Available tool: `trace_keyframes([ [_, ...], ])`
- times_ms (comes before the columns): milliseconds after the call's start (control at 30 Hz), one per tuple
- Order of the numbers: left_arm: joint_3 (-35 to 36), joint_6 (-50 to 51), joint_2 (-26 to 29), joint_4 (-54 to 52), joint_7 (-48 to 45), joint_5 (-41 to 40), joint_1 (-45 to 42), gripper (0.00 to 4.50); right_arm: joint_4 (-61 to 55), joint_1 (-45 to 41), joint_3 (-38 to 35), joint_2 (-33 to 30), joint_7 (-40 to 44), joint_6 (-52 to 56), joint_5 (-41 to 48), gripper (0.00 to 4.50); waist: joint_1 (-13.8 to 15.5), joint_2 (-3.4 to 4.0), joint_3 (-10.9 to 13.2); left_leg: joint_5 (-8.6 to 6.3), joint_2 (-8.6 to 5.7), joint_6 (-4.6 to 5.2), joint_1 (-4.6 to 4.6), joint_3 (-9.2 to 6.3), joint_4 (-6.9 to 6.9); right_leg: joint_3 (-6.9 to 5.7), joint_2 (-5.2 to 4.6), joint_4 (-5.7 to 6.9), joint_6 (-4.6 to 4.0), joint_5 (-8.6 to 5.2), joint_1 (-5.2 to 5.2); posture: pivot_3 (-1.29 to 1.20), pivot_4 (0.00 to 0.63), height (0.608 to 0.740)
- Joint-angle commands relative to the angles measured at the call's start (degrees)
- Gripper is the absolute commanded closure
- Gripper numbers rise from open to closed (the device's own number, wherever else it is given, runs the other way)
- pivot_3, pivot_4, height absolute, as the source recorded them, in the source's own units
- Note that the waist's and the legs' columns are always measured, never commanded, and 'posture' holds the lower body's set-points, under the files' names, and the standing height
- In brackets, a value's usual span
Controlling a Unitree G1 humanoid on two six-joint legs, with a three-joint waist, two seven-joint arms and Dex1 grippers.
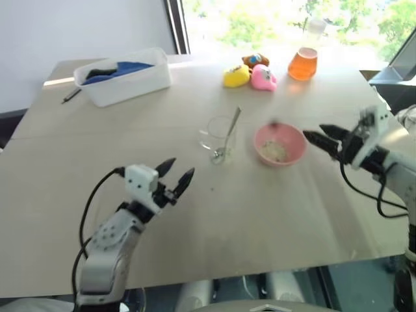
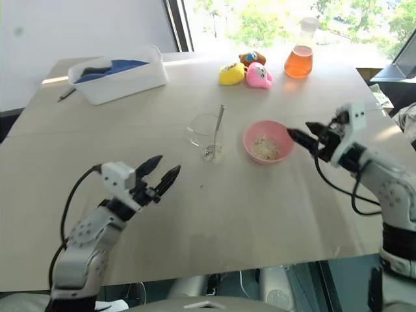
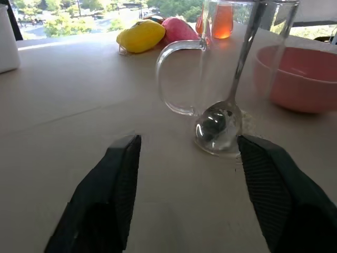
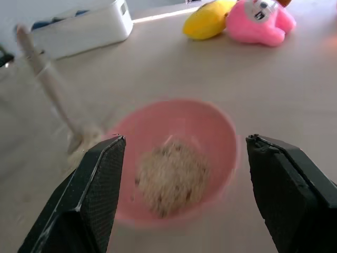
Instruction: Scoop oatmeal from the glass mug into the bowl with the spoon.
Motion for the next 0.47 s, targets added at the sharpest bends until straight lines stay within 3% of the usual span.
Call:
trace_keyframes([
  [33, 1.37, -2.07, 0.22, -3.36, -0.92, 0.44, 8.49, 0.03, -2.37, 9.59, 2.78, -0.52, 11.39, -12.17, -4.77, 0.01, -0.1, -0.03, 0.03, -0.11, 0.08, 0.18, 0.23, 0.04, -0.08, 0.05, 0.09, -0.07, 0.0, 0.0, 0.21, 0.0, 0.15, 0.74],
  [167, -0.43, -3.27, -0.7, -5.65, -1.16, 1.1, 14.9, 0.03, 3.38, 13.76, 5.23, 1.04, 15.91, -21.05, -9.32, 0.01, -0.08, -0.13, 0.23, -0.17, 0.11, 0.29, 0.8, 0.24, 0.02, 0.3, 0.16, 0.0, 0.14, 0.07, 0.64, 0.0, 0.15, 0.74],
  [267, -1.58, -2.48, -0.76, -5.89, 0.11, 3.01, 17.66, 0.03, 7.09, 14.77, 6.32, 2.75, 16.67, -25.62, -11.65, 0.01, 0.16, -0.27, 0.29, -0.19, 0.17, 0.32, 1.79, 0.19, -0.02, 0.27, 0.2, -0.23, -0.05, -0.08, 1.71, 0.0, 0.15, 0.74],
  [467, -1.83, -3.88, -0.93, -5.8, 1.15, 4.96, 19.0, 0.03, 11.78, 14.98, 6.39, 2.24, 19.05, -31.04, -14.51, 0.01, 0.96, -0.22, 0.31, -0.2, 0.18, 0.32, 1.81, 0.09, -0.03, 0.23, 0.24, -0.24, 0.12, 0.04, 1.77, 0.0, 0.15, 0.74],
])
